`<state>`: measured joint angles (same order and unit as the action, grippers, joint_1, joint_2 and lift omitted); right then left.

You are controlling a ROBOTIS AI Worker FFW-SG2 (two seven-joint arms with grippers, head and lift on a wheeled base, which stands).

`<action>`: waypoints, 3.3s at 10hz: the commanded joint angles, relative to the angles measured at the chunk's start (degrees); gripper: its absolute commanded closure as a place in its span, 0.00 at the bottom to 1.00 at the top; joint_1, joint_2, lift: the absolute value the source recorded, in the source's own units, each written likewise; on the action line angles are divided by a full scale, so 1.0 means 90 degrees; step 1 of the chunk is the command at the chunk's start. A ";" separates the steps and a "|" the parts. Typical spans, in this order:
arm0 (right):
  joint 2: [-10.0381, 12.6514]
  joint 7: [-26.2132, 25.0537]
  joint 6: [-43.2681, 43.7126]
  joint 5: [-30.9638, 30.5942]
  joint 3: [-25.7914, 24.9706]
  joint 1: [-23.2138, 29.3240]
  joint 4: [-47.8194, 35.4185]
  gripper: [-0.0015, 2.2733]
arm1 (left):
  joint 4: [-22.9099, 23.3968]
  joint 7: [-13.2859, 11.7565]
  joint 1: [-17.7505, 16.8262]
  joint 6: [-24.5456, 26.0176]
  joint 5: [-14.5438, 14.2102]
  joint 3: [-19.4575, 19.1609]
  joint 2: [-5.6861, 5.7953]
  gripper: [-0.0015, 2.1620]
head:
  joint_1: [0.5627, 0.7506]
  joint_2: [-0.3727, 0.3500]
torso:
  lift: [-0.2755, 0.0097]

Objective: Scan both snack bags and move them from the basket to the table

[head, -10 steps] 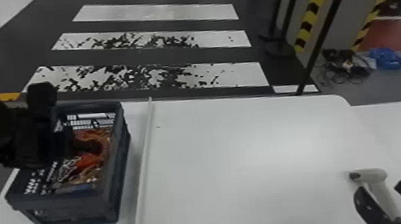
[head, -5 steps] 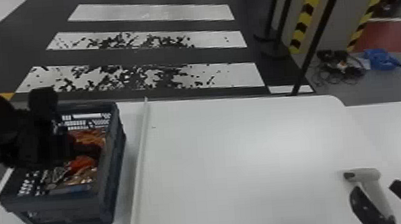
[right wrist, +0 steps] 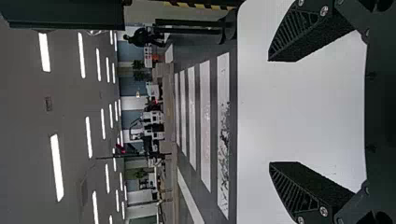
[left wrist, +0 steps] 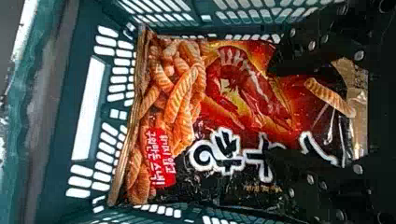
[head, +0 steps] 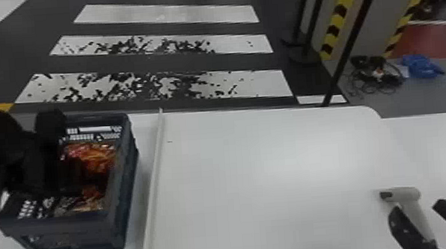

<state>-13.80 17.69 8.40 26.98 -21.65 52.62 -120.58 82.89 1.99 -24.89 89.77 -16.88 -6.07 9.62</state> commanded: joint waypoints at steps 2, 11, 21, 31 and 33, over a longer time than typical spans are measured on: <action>0.0000 0.0008 0.0126 0.0000 -0.0046 0.0061 0.0000 0.06 | -0.0099 -0.0035 0.0168 0.0029 0.0098 -0.0019 -0.0064 0.66 | 0.70 0.35 | 0.62; 0.0088 0.0086 0.0302 0.0078 -0.0085 0.0159 -0.0078 0.06 | 0.1795 0.0307 0.0744 0.0029 -0.0127 -0.0312 -0.0015 0.77 | 0.70 0.39 | 0.62; 0.0098 0.0076 0.0282 0.0078 -0.0065 0.0090 -0.0059 0.06 | 0.3827 0.0560 0.1427 0.0029 -0.0254 -0.0312 -0.0103 0.77 | 0.70 0.37 | 0.62; 0.0117 0.0213 0.0497 0.0078 -0.0046 0.0276 -0.0117 0.06 | 0.4959 0.0883 0.2326 0.0029 -0.0547 -0.0761 -0.0142 0.77 | 0.70 0.41 | 0.62; 0.0166 0.0222 0.0497 0.0078 -0.0055 0.0344 -0.0225 0.06 | 0.5262 0.0893 0.2453 0.0029 -0.0693 -0.0751 -0.0181 0.77 | 0.70 0.41 | 0.62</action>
<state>-12.47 19.72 12.87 27.71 -22.14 55.59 -122.36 129.47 10.02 -3.14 89.79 -22.61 -12.88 8.08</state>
